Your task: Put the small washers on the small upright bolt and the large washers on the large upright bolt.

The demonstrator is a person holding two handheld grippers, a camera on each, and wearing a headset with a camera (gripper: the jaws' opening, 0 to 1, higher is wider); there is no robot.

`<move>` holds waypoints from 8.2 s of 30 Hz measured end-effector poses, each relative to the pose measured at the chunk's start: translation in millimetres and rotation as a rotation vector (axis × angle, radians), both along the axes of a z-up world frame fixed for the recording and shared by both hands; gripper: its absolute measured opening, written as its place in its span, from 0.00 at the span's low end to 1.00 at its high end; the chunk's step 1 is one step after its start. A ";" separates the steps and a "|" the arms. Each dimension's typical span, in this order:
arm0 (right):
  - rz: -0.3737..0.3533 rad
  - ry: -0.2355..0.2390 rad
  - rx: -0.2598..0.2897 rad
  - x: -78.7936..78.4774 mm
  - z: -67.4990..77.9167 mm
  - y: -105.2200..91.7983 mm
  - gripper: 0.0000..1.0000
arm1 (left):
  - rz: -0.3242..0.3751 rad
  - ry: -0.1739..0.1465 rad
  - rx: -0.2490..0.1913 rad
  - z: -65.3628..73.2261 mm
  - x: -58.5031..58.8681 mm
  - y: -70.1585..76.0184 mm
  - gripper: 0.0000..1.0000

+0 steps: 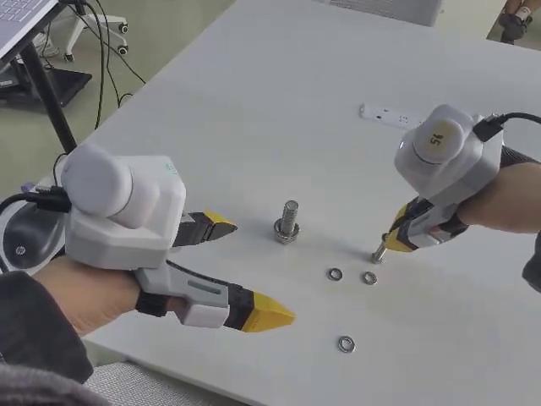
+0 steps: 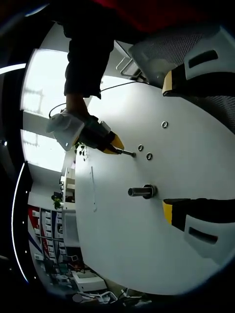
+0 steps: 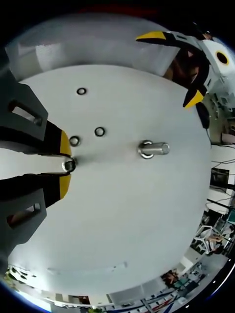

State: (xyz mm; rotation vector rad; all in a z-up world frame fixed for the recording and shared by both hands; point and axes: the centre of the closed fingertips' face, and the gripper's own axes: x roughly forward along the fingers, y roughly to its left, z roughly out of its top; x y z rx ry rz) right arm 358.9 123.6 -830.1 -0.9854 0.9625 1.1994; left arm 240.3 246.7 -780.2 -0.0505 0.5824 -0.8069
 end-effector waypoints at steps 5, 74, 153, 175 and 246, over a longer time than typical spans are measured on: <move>0.001 0.011 -0.004 -1.5 -6.0 -0.3 0.13 | 0.004 0.002 0.001 -0.6 0.2 1.4 0.85; -0.043 0.072 0.016 -40.1 -33.5 -14.4 0.17 | -0.015 -0.007 0.001 2.6 -1.0 -4.2 0.85; -0.108 0.065 0.015 -46.9 -40.4 -33.3 0.13 | -0.031 -0.012 -0.005 4.3 -1.5 -8.1 0.84; -0.094 0.006 0.008 -47.8 2.1 -40.4 0.13 | -0.039 -0.022 -0.010 7.1 0.2 -9.7 0.84; 0.046 -0.059 -0.056 -1.1 15.2 1.0 0.13 | -0.006 -0.010 -0.011 2.6 1.6 -1.3 0.84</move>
